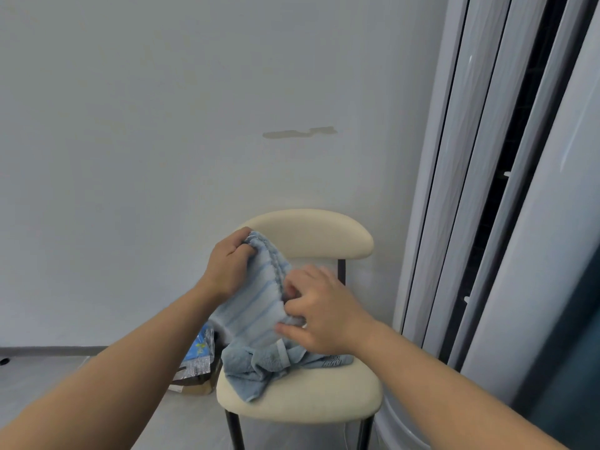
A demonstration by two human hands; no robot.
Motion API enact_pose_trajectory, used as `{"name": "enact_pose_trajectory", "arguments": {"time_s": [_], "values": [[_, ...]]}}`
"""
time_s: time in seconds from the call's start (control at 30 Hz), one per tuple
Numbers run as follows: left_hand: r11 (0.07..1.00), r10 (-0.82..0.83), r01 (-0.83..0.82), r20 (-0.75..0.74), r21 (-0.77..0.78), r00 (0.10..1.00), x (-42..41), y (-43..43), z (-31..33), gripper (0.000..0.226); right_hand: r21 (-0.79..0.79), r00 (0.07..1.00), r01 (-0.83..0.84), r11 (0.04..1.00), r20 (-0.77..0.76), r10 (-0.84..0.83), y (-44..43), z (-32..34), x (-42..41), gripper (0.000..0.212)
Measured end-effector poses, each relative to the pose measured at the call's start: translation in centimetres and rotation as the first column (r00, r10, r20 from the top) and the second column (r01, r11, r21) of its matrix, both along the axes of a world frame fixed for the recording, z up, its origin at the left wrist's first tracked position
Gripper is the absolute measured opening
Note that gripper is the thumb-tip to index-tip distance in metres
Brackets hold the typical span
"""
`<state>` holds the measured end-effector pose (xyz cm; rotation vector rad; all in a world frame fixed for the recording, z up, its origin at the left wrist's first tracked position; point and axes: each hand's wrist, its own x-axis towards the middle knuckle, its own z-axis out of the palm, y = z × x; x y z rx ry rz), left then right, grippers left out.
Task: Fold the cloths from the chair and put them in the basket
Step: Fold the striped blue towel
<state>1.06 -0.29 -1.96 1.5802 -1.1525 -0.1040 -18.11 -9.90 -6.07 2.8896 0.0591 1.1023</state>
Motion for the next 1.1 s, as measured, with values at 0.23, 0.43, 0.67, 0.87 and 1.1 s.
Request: {"name": "enact_pose_trajectory", "arguments": {"time_s": [0.23, 0.43, 0.67, 0.87, 1.1], "values": [[0.989, 0.147, -0.148, 0.111, 0.002, 0.983, 1.2, 0.4, -0.3, 0.019, 0.566, 0.948, -0.124, 0.815, -0.176, 0.266, 2.8, 2.3, -0.1, 0.059], [0.970, 0.241, -0.243, 0.083, 0.024, 0.967, 2.5, 1.3, -0.9, 0.030, 0.823, 0.900, -0.117, 0.556, -0.148, 0.409, 1.3, 2.4, -1.4, 0.033], [0.914, 0.357, -0.361, 0.054, 0.187, 0.933, 0.9, 0.5, -0.8, 0.028, 0.982, 0.977, -0.188, 0.021, 0.184, 0.105, -2.0, 0.0, -0.6, 0.031], [0.893, 0.368, -0.396, 0.158, 0.214, 0.916, -2.4, -1.0, -0.9, 0.037, 0.761, 0.977, -0.214, -0.612, 0.177, -0.122, -1.7, -6.0, 1.1, 0.050], [0.891, 0.355, -0.351, 0.040, 0.288, 0.934, -3.6, -1.0, -3.4, 0.035, 0.653, 0.998, -0.068, -0.754, 0.057, -0.040, 2.1, -9.4, 1.8, 0.076]]}}
